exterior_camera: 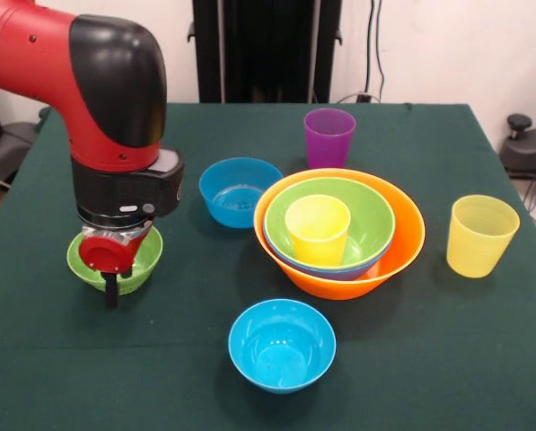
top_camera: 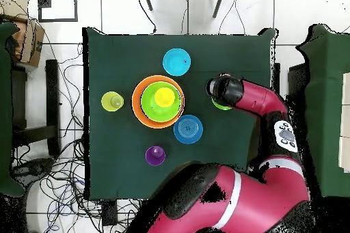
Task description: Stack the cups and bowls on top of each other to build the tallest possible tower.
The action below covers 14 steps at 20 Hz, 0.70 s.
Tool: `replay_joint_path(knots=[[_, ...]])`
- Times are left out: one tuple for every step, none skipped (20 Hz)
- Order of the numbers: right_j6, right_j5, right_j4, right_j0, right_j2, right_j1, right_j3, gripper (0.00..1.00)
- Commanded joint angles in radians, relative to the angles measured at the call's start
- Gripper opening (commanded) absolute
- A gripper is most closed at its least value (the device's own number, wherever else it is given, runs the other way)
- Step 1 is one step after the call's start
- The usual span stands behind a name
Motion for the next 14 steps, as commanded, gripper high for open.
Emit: replay_joint_path(knots=[[-0.287,-0.027,-0.115,-0.022,0.161,0.008,0.075,1.00],[-0.283,-0.027,-0.128,-0.026,0.168,0.007,0.075,0.00],[-0.279,-0.030,-0.129,-0.027,0.169,0.006,0.076,0.00],[-0.274,-0.034,-0.129,-0.029,0.171,0.006,0.077,0.00],[-0.269,-0.038,-0.130,-0.030,0.172,0.006,0.079,0.00],[-0.261,-0.037,-0.133,-0.029,0.173,0.006,0.078,0.00],[-0.257,-0.039,-0.139,-0.029,0.174,0.006,0.077,0.00],[-0.254,-0.039,-0.144,-0.029,0.175,0.006,0.076,0.00],[-0.256,-0.039,-0.151,-0.031,0.177,0.005,0.073,0.00],[-0.259,-0.033,-0.156,-0.031,0.178,0.004,0.070,0.00],[-0.251,-0.031,-0.156,-0.030,0.178,0.005,0.069,0.00],[-0.244,-0.030,-0.157,-0.030,0.177,0.005,0.067,0.00],[-0.238,-0.024,-0.156,-0.029,0.176,0.005,0.067,0.00],[-0.231,-0.019,-0.155,-0.029,0.175,0.004,0.068,0.00]])
